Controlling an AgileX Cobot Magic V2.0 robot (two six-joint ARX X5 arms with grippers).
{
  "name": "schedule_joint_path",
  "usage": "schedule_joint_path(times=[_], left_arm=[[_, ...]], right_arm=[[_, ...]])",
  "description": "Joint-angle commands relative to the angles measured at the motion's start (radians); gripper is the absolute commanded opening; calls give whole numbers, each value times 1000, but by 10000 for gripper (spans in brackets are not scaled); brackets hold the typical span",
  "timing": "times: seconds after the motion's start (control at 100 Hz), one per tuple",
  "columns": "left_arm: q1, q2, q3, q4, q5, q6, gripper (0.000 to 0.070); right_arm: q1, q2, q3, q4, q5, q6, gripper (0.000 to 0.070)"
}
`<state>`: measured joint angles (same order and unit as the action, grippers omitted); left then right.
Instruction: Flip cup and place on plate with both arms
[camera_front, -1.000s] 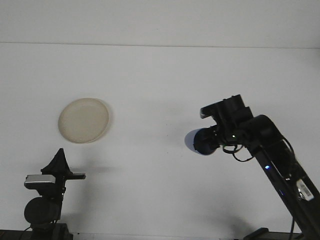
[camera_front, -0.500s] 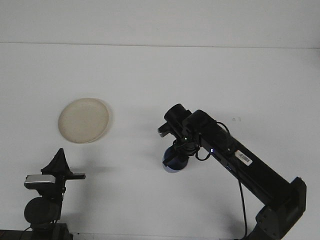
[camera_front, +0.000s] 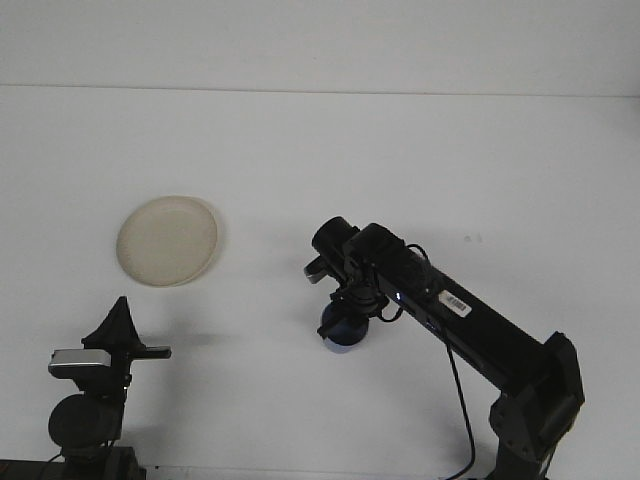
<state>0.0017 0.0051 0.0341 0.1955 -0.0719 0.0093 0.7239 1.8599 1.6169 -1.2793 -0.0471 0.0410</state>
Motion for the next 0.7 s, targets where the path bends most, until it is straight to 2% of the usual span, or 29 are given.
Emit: schedule_joint_path(times=[0.0,0.36,0.51,0.69], left_arm=[[1,-2,-20,15,5,0,11],[1,-2,-20,15,5,0,11],[1,-2,-20,15,5,0,11],[1,-2,-20,15,5,0,11]], right_arm=[[12,26,27,3,3,-11,1],[13,27,27,15,2,-19,13],[13,27,27,14,2,-20,62],[13,27,27,15,2,-31,62]])
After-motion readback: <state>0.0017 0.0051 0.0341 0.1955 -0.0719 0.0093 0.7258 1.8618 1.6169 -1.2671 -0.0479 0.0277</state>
